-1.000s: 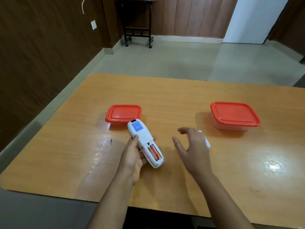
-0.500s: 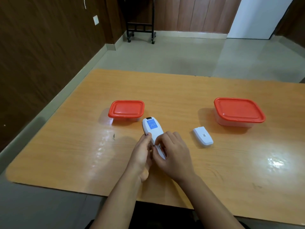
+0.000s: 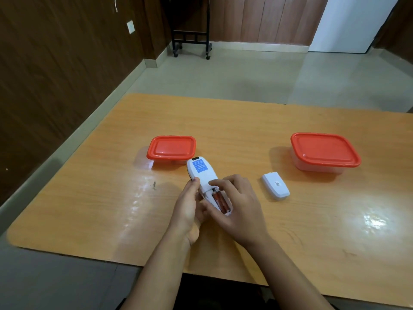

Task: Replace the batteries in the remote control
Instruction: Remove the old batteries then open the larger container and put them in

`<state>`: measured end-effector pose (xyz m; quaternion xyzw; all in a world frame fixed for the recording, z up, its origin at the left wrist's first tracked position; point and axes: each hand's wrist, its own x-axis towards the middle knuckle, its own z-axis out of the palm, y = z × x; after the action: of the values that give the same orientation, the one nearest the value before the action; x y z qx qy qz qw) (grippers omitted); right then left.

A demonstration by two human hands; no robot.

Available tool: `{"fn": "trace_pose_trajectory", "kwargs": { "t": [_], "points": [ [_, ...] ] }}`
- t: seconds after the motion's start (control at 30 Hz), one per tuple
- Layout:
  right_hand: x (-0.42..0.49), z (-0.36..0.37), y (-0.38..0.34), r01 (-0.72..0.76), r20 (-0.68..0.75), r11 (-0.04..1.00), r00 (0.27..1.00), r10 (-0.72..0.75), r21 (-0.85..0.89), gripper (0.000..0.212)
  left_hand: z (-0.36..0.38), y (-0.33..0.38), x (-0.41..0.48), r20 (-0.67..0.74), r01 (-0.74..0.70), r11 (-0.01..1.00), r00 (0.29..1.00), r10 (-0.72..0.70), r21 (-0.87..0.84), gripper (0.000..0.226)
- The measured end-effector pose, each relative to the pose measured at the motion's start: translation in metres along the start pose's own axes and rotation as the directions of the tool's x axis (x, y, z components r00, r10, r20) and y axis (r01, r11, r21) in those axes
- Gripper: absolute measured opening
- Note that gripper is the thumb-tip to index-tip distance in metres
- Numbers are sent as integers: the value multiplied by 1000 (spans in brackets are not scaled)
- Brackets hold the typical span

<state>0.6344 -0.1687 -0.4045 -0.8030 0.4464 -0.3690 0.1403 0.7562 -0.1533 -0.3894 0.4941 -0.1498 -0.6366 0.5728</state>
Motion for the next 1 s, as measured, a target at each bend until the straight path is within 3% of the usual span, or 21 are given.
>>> {"fn": "trace_pose_trajectory", "kwargs": {
  "t": [0.17, 0.27, 0.37, 0.43, 0.5, 0.63, 1.0],
  "points": [
    [1, -7, 3, 26, 7, 993, 1000, -27, 111, 11, -5, 2, 3, -44, -58, 998, 997, 59, 20, 33],
    [3, -15, 4, -109, 95, 933, 992, 80, 343, 14, -7, 2, 3, -53, -51, 999, 997, 51, -4, 37],
    [8, -25, 15, -203, 31, 863, 976, 214, 463, 13, -7, 4, 3, -85, -48, 997, 995, 43, -54, 39],
    [11, -31, 30, -285, -74, 880, 939, 336, 379, 8, -7, 5, 4, -100, -57, 996, 994, 51, -65, 37],
    [10, -34, 47, -369, -143, 918, 910, 388, 142, 5, -7, 6, 3, -94, -60, 997, 994, 54, -56, 36],
    [4, -29, 61, -440, -154, 861, 898, 413, -256, 5, -5, 4, 3, -80, -61, 998, 995, 59, -26, 31],
    [0, -11, 67, -351, -123, 844, 936, 330, -404, 8, -4, 3, 0, -58, -76, 997, 996, 75, -13, 30]
  ]
}}
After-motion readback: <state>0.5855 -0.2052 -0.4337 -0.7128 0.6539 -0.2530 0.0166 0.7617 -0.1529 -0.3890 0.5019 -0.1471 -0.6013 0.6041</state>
